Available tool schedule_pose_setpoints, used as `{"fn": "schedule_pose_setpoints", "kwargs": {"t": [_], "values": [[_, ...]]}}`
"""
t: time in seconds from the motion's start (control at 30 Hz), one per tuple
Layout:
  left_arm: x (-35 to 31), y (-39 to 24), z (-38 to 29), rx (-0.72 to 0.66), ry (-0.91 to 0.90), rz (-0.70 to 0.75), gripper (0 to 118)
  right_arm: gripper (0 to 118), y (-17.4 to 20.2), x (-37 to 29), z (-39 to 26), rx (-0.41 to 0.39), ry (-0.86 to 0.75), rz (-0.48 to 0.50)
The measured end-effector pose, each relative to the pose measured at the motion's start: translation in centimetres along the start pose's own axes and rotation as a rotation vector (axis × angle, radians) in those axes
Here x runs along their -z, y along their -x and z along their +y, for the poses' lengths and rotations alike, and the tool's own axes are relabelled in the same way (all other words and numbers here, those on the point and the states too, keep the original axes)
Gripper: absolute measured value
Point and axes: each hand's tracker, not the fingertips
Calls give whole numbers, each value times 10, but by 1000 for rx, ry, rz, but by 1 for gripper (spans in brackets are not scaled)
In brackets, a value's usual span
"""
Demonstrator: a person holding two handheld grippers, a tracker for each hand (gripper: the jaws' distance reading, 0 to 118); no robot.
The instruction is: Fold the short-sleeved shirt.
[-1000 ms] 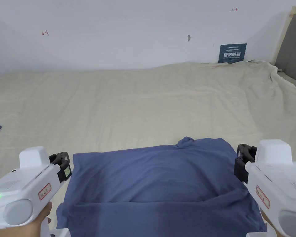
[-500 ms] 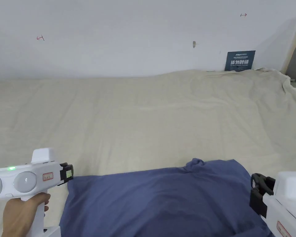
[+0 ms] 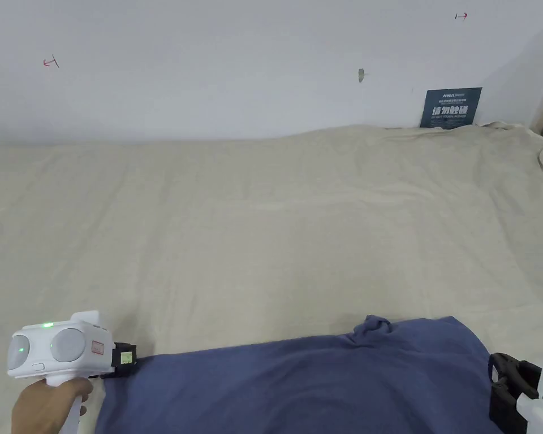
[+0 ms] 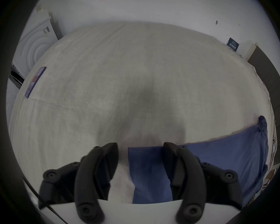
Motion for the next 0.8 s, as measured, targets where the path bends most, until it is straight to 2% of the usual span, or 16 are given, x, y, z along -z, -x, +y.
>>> {"fn": "schedule_pose_setpoints", "kwargs": {"t": [0.03,0.07,0.1,0.13,0.33,0.43,0.47,0.5,0.53,0.57,0.6,0.73,0.8], "values": [[-1,0,-2,-8,-8,-14,53,0,-2,2,-1,3,9,0],[-3,-1,-1,-8,-18,-7,44,0,-3,4,-2,4,14,-1],[-8,-2,-3,-3,-29,-17,19,0,-4,6,-3,5,19,-2],[-10,-4,-4,11,-46,-34,2,0,-6,8,-3,9,27,-1],[-29,-15,-10,81,-94,-26,0,1,-29,42,7,58,77,9],[-62,-21,-17,82,-168,-91,0,4,-42,76,21,53,121,19],[-72,-22,-20,88,-183,-100,0,15,-44,90,26,24,164,8],[-83,-23,-23,100,-200,-110,0,39,-46,105,30,2,202,18],[-90,-23,-25,106,-210,-114,0,58,-47,118,32,-8,229,18],[-96,-23,-27,106,-218,-117,0,73,-51,134,34,-16,232,19],[-101,-23,-29,106,-220,-120,0,82,-53,148,35,-12,250,21],[-114,-21,-34,107,-237,-119,0,83,-56,198,34,-31,358,-14],[-117,-19,-34,98,-237,-120,0,79,-58,218,30,-35,394,-25]]}}
